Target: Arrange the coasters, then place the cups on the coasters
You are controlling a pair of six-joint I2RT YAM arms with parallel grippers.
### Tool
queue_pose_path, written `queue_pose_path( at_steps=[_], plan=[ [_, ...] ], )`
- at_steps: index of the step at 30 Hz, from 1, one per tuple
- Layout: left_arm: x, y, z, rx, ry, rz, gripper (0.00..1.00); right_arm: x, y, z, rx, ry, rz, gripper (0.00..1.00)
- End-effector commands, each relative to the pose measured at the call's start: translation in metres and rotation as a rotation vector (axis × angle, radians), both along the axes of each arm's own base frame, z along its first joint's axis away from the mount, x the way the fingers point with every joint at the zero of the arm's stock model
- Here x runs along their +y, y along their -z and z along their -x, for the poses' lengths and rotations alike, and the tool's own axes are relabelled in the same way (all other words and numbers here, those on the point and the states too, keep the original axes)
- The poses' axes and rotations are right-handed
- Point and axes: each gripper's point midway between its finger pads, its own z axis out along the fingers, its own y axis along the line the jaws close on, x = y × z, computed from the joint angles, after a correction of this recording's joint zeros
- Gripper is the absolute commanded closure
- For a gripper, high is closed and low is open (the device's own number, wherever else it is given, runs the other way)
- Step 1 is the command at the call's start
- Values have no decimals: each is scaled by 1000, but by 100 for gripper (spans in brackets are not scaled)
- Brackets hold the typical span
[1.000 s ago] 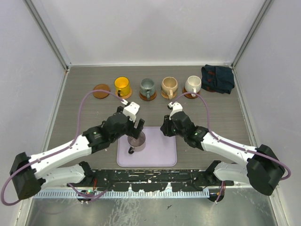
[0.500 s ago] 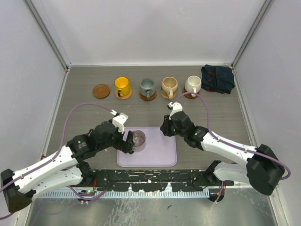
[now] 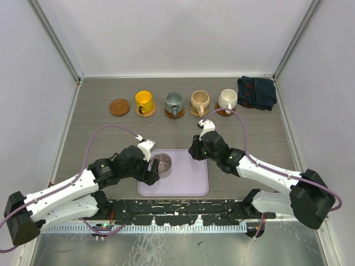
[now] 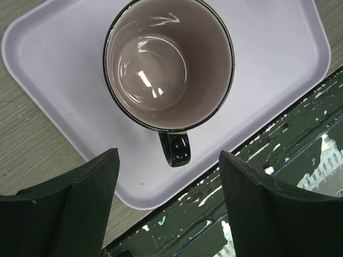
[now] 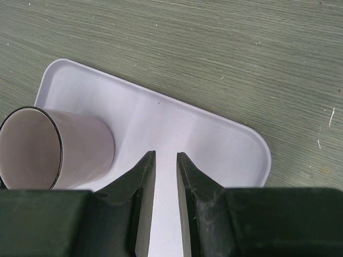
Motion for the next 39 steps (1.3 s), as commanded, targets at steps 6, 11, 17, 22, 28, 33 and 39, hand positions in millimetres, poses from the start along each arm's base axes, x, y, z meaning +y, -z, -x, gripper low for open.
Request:
queue_pose_path(
  at_steps=[6, 11, 17, 22, 28, 33, 39],
  plan=[
    [-18, 3, -7, -4, -5, 64, 33, 9, -21, -13, -53, 21, -49, 72],
    [-20, 10, -12, -12, -14, 49, 38, 10, -19, -14, -51, 19, -44, 72],
    [-21, 20, -15, -9, -15, 34, 43, 9, -17, -15, -53, 24, -34, 72],
    [-23, 24, -17, -7, -19, 26, 48, 8, -15, -16, -50, 27, -27, 72],
    [-24, 30, -20, -7, -29, 16, 57, 9, -13, -17, -50, 26, -24, 72],
    [-25, 35, -21, 2, -34, 4, 70, 9, -13, -17, -49, 25, -25, 72],
    [-22, 36, -22, 3, -42, -13, 92, 9, -12, -17, -50, 26, -25, 72]
  ],
)
